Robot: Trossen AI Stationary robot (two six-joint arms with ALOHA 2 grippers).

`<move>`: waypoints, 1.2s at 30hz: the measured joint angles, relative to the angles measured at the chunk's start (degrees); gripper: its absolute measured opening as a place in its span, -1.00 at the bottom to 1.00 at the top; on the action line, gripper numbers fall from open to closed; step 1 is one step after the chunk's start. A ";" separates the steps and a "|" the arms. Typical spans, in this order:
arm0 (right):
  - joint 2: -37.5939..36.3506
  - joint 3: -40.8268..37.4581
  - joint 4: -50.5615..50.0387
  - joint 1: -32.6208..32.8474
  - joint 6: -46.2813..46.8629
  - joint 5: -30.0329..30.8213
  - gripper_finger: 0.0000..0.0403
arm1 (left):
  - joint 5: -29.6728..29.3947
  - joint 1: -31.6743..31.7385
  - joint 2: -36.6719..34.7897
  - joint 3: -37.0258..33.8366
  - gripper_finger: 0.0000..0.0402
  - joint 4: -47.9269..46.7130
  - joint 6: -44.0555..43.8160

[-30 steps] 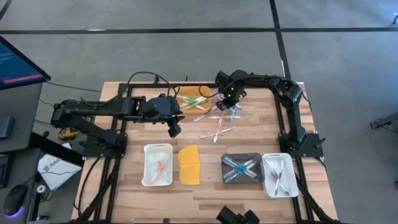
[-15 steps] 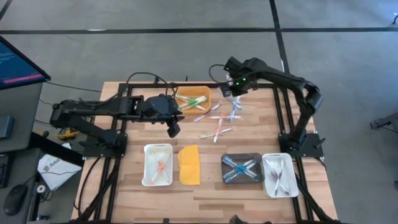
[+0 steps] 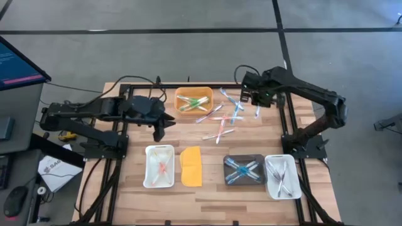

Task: Pick & Place Toothbrushes
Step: Put the purple toothbrush into the right white bin

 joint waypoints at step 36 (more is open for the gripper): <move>-1.56 -21.51 -0.11 53.26 54.35 -35.10 -0.80 | 11.83 -1.10 -12.67 -5.02 -0.53 -1.77 -2.14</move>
